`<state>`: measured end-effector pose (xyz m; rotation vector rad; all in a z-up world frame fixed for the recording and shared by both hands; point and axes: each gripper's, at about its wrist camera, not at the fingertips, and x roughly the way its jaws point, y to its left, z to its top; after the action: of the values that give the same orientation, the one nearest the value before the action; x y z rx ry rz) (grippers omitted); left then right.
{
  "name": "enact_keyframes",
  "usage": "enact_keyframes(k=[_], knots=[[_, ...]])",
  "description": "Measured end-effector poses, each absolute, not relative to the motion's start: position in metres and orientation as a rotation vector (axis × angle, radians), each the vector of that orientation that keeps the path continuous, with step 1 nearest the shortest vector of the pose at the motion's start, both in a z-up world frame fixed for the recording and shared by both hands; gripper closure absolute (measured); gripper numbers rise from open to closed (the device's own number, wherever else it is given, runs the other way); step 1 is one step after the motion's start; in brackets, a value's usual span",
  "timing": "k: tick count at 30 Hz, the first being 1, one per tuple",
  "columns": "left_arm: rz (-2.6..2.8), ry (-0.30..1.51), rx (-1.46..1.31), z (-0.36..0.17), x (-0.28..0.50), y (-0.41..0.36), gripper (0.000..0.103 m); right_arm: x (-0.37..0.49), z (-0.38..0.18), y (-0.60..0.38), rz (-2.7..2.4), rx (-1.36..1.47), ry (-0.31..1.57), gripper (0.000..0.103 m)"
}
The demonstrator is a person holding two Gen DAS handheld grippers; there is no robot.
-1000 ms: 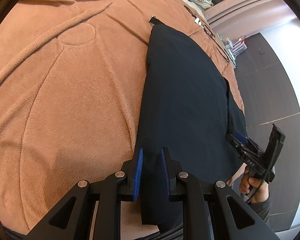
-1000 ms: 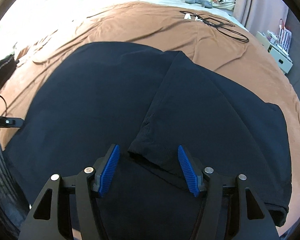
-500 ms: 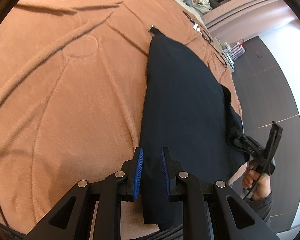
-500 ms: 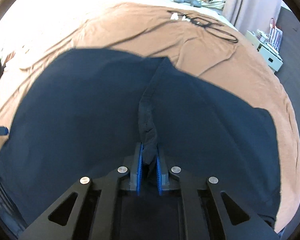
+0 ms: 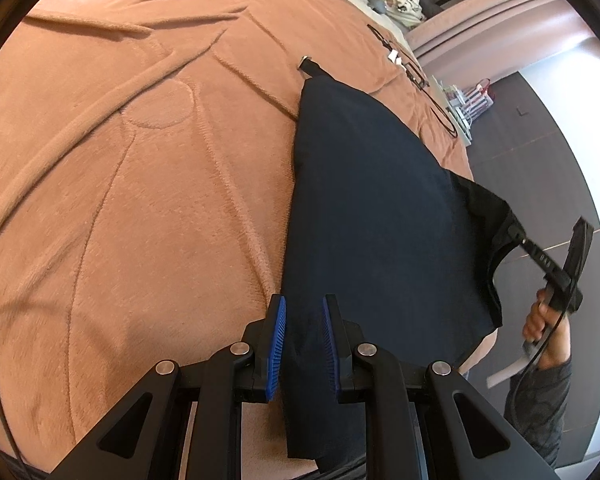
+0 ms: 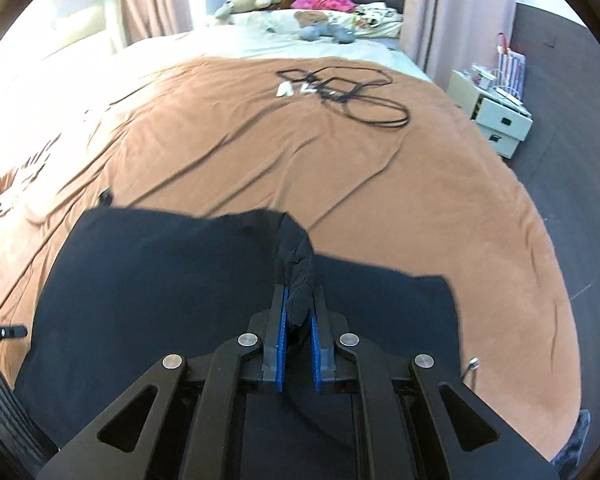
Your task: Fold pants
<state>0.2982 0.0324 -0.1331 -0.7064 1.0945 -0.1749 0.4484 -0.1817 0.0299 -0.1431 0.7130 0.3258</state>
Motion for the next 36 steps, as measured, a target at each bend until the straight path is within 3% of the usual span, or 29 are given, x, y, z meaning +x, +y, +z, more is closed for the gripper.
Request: enact_keyframes(k=[4,7,9,11,13,25,27,29,33,35,36], knots=[[-0.181,1.096,-0.698,-0.132,0.302,0.027,0.084,0.469,0.037,-0.192,0.257,-0.153,0.702,0.096],[-0.183,1.104,-0.694,-0.132,0.305,0.024,0.084,0.482,0.037,-0.197,0.213,-0.131,0.718,0.089],[-0.183,1.107,-0.693,-0.134,0.305,0.023,0.084,0.484,0.039,-0.206,0.201,-0.086,0.714,0.071],[-0.182,1.11,-0.693,-0.136,0.305,0.023,0.084,0.479,0.042,-0.213,0.199,-0.056,0.691,0.028],[-0.178,1.116,-0.691,-0.137,0.306,0.022,0.083,0.475,0.038,-0.218,0.204,-0.037,0.678,0.023],[-0.174,1.113,-0.68,-0.137,0.304,0.018,0.079,0.475,-0.011,-0.233,0.249,-0.069,0.83,0.023],[-0.181,1.114,-0.685,-0.137,0.304,0.018,0.079,0.481,-0.014,-0.236,0.261,-0.069,0.853,0.032],[-0.187,1.113,-0.684,-0.137,0.303,0.017,0.079,0.489,-0.017,-0.241,0.263,-0.076,0.895,0.051],[-0.19,1.116,-0.68,-0.138,0.304,0.015,0.079,0.496,-0.03,-0.245,0.231,-0.088,0.974,0.068],[-0.191,1.12,-0.678,-0.139,0.304,0.014,0.079,0.497,-0.031,-0.247,0.236,-0.076,0.98,0.09],[-0.192,1.121,-0.675,-0.139,0.304,0.014,0.079,0.497,-0.03,-0.248,0.239,-0.073,0.974,0.095]])
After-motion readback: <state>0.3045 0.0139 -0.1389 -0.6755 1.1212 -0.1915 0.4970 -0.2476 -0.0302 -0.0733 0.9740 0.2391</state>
